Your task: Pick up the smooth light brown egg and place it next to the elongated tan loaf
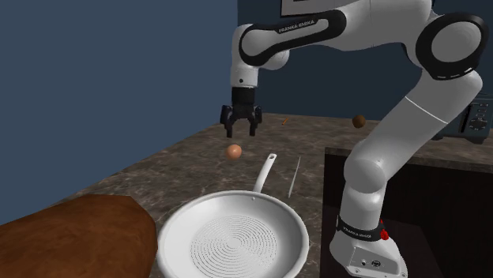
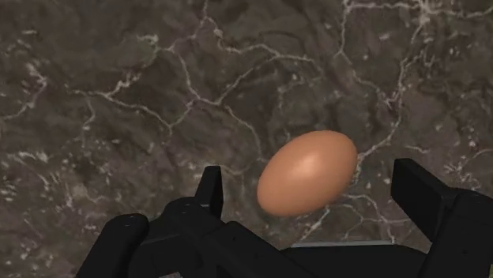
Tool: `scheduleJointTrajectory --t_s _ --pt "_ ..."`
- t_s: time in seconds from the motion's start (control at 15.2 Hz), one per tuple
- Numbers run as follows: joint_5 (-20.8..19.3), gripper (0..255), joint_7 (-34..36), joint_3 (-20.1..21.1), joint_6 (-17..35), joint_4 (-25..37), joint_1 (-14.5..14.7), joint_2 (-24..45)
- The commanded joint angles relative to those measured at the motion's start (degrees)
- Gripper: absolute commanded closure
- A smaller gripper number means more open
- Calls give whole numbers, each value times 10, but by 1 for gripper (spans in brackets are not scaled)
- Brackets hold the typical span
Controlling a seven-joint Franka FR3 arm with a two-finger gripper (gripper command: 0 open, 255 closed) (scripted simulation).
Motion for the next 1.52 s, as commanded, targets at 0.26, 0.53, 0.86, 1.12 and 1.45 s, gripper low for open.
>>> scheduleJointTrajectory --t_s 0.26,0.53,0.86,1.12,1.45 --pt "17 0 125 30 75 -16 -29 49" --pt "21 0 124 35 107 -41 -27 56" --pt "23 0 123 37 120 -50 -26 60" --pt "23 0 123 37 120 -50 -26 60" --pt "23 255 123 37 120 -50 -26 60"
